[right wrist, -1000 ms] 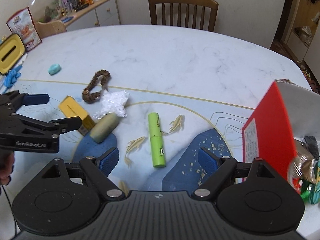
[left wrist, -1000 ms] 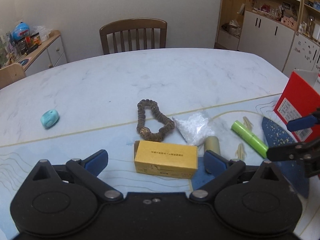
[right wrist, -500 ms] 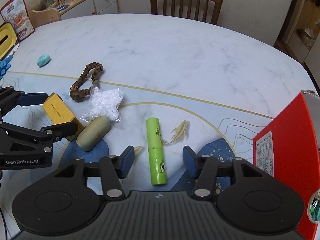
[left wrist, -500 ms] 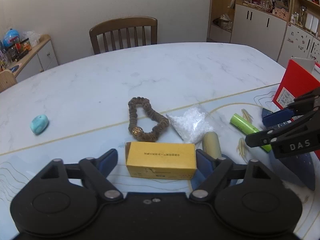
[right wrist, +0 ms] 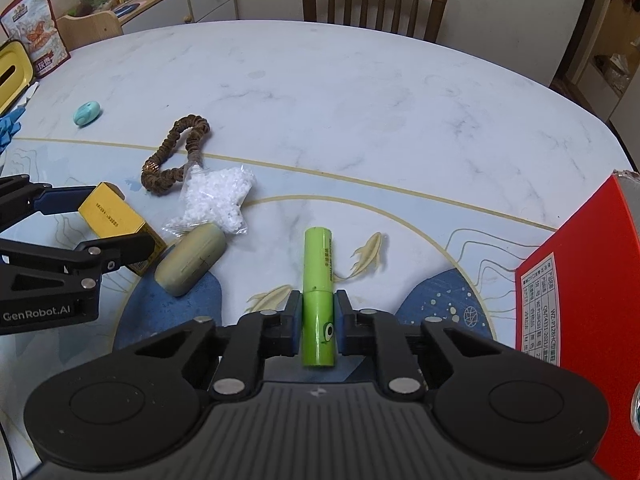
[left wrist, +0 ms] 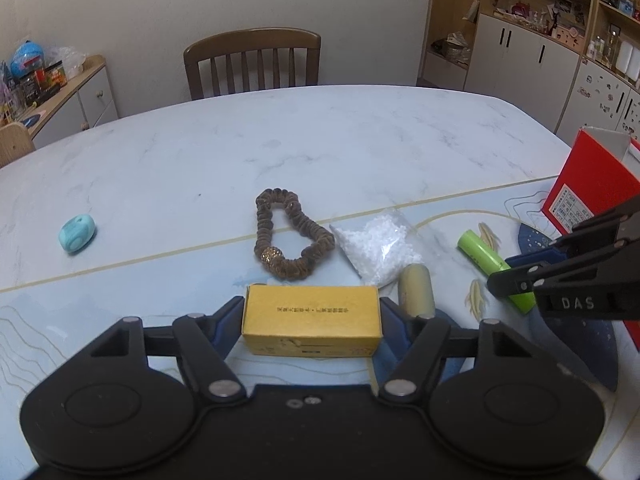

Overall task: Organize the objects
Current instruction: 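Grasp the lime-green tube with the right tool while the left tool grasps the yellow box, then carry the green tube and yellow box into the red shoebox with both tools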

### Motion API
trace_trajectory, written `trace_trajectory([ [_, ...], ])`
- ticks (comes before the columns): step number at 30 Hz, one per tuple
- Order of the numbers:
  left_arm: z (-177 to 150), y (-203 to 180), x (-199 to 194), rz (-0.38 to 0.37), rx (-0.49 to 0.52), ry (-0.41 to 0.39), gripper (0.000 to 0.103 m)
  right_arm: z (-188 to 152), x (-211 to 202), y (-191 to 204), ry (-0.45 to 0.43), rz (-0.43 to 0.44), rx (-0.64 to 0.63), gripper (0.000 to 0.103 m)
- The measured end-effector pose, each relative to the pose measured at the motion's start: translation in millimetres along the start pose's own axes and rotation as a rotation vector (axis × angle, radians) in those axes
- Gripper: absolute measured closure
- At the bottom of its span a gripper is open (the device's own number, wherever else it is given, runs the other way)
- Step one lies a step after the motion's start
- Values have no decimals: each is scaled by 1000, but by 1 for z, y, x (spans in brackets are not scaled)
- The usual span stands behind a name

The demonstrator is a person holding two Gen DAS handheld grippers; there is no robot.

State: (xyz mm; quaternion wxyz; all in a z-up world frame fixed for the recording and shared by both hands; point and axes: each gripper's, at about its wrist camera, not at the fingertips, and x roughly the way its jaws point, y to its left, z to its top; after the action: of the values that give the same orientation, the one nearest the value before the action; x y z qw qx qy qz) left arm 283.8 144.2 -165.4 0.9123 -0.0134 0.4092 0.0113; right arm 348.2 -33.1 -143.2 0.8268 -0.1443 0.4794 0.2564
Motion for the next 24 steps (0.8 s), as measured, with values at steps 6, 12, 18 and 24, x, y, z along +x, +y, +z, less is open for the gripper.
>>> trace_trajectory([
  [6, 1, 0, -11, -3, -37, 4, 34, -3, -11, -2, -4, 45, 70, 88],
  [12, 9, -4, -38, -20, -64, -17, 34, -6, -43, -1, -41, 101, 100, 88],
  [18, 21, -23, -70, -44, -66, -40, 34, -10, -83, -5, -88, 140, 107, 88],
  [24, 30, -54, -101, -83, -41, -72, 34, -21, -124, -15, -132, 157, 99, 88],
])
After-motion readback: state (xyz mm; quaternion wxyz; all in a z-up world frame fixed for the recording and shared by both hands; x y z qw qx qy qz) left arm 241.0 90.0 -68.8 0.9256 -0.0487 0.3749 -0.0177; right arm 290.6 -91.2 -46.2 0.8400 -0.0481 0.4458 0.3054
